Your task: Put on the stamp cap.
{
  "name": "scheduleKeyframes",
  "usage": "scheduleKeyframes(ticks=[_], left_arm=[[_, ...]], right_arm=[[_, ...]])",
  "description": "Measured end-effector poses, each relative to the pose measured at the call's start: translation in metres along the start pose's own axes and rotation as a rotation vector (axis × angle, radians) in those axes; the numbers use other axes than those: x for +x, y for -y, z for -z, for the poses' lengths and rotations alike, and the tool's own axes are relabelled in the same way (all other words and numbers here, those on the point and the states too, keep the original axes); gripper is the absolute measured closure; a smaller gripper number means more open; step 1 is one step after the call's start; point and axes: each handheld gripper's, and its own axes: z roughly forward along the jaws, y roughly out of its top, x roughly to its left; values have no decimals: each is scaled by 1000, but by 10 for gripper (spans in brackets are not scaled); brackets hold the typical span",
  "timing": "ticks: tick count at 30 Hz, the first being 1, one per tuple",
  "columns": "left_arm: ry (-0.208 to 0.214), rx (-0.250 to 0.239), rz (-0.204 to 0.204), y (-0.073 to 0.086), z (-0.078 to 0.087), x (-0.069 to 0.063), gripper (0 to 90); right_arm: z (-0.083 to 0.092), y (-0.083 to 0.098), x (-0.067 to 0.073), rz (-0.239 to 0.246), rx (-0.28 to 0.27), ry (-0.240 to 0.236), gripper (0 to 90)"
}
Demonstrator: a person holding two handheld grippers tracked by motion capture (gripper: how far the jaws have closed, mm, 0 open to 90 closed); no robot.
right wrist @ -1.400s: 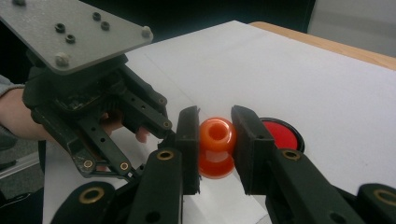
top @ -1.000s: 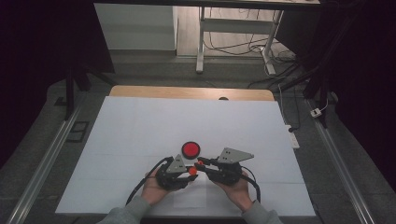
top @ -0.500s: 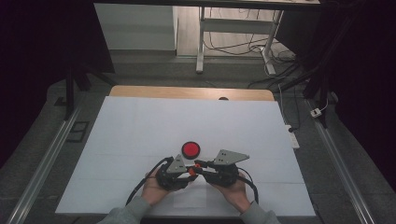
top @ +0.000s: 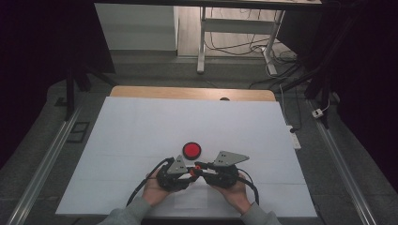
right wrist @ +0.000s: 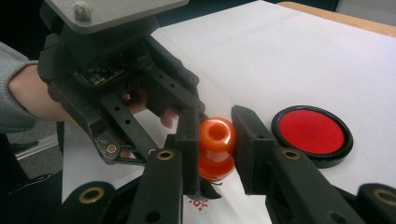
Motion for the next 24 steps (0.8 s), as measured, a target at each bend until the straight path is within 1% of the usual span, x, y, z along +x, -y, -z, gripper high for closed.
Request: scheduleKeyframes(ticks=[4, 8, 9, 10, 14, 24], left_arm=[[1, -9, 4, 0, 0, -1, 647], [0, -18, -6, -1, 1, -2, 646], [-1, -13, -12, -1, 2, -2, 646], [2, -16, -7, -1, 1, -2, 646], [0, -14, -8, -1, 1, -2, 646], [-23, -13, -29, -2, 3, -5, 649]], right_arm=[[0, 0, 0, 0, 3, -3, 726], [-1, 1, 0, 2, 7, -5, 726], [-2, 1, 0, 2, 8, -7, 726], [-2, 1, 0, 2, 8, -7, 726], [-2, 1, 0, 1, 8, -7, 726], [-2, 2, 0, 0, -4, -12, 729]])
